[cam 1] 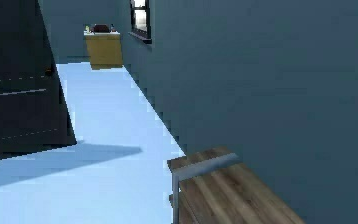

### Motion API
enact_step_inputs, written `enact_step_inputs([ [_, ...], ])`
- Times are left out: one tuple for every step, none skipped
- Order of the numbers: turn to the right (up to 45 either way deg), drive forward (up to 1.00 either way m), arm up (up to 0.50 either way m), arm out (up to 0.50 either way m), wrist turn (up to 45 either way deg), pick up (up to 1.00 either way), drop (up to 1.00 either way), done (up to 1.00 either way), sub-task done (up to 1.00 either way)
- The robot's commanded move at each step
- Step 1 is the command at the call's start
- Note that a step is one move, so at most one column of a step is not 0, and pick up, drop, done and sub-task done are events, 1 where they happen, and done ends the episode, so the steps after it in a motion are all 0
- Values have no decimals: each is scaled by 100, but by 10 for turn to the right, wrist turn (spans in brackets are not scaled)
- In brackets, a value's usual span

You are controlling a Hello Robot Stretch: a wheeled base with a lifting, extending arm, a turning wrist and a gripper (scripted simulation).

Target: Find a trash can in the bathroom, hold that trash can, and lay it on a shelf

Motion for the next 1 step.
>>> enact_step_inputs([
  [-30, 0, 0, 0, 0, 0, 0, 0, 0],
])
